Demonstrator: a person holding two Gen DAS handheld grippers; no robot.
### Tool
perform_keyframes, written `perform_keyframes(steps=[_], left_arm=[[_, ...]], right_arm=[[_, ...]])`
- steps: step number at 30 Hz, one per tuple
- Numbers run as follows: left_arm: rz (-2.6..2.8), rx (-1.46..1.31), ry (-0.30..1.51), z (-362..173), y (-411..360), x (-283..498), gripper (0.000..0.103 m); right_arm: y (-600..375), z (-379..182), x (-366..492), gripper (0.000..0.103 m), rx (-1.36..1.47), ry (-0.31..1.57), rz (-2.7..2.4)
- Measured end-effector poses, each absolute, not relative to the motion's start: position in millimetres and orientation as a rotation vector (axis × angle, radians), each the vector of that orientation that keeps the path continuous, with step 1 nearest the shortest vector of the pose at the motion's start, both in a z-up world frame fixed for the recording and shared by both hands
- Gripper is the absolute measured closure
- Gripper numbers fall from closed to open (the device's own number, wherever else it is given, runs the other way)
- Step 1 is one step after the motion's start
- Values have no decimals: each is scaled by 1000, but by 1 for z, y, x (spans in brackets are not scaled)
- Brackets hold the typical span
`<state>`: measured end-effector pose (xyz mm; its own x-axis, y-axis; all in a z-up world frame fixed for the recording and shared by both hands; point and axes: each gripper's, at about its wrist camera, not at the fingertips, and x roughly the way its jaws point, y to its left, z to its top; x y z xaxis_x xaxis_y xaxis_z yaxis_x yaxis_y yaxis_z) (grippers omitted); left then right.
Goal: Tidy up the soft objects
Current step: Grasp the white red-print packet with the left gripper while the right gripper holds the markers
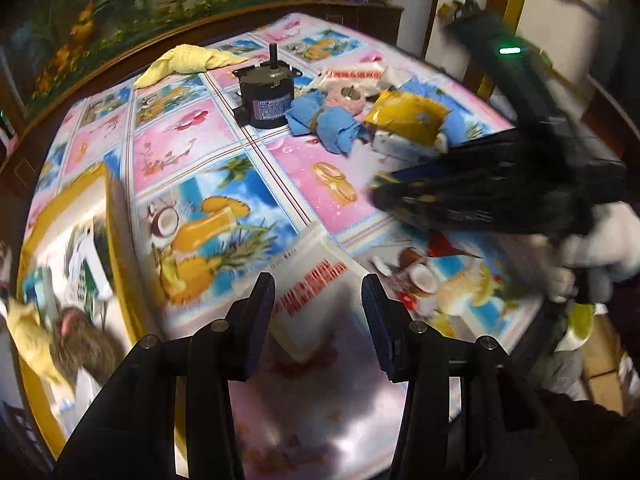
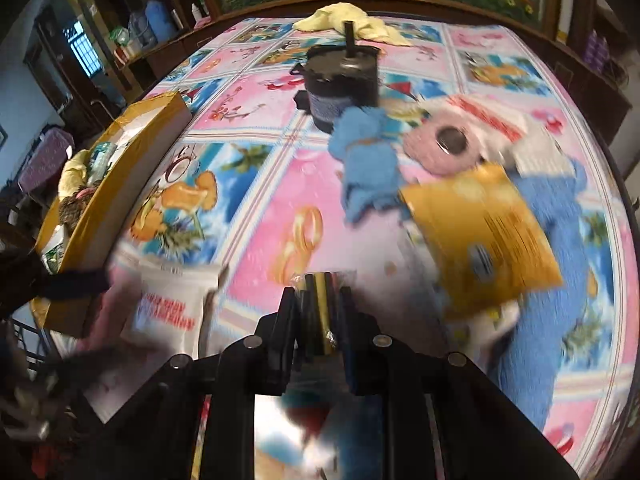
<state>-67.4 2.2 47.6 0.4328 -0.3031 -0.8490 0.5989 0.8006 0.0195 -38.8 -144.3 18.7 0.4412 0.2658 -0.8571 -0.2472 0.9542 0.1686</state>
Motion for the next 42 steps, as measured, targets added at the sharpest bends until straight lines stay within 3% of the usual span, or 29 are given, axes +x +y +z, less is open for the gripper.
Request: perform_keyframes(steps=[3, 5, 9, 18, 22, 23, 25, 28, 30, 31, 32, 34, 40, 41, 42], left_arm=[[-528, 377, 1034, 28, -4, -49, 57], [-548, 329, 1051, 28, -2, -46, 51], [-614, 279, 1121, 28, -2, -54, 51], [-732, 465, 997, 44, -11, -73, 49], [-726, 615, 1008, 27, -22, -66, 40], [-734, 615, 990, 27, -22, -65, 32], [-740, 597, 1005, 24, -22, -62, 28], [-789, 492, 1044, 14, -20, -64, 15], [-760, 479, 1033, 12, -23, -68, 14], [-735, 461, 1033, 12, -23, -69, 23], [-719, 436, 1017, 14, -23, -71, 43], [-692, 403, 1016, 15, -22, -74, 51], [-679, 256, 1002, 22, -7, -81, 62], [-684, 223, 999, 24, -2, -80, 93], [-692, 190, 1013, 27, 3, -79, 98]], right_arm=[[-154, 18, -48, 84, 66, 1051, 332], [-156, 17, -50, 85, 84, 1039, 341], [-161, 15, -51, 85, 118, 1018, 359], [-172, 13, -53, 84, 197, 998, 405], [-172, 13, -53, 84, 207, 999, 409], [-172, 13, -54, 84, 203, 998, 408], [-172, 13, -54, 84, 199, 996, 406], [-172, 13, -54, 84, 201, 994, 408], [-173, 13, -54, 84, 204, 993, 408], [-173, 13, -54, 84, 204, 992, 408], [-173, 13, -55, 84, 206, 990, 406], [-172, 13, -56, 84, 204, 981, 398], [-164, 15, -63, 87, 189, 966, 407], [-163, 16, -64, 87, 185, 963, 411], [-162, 17, -66, 87, 183, 959, 411]])
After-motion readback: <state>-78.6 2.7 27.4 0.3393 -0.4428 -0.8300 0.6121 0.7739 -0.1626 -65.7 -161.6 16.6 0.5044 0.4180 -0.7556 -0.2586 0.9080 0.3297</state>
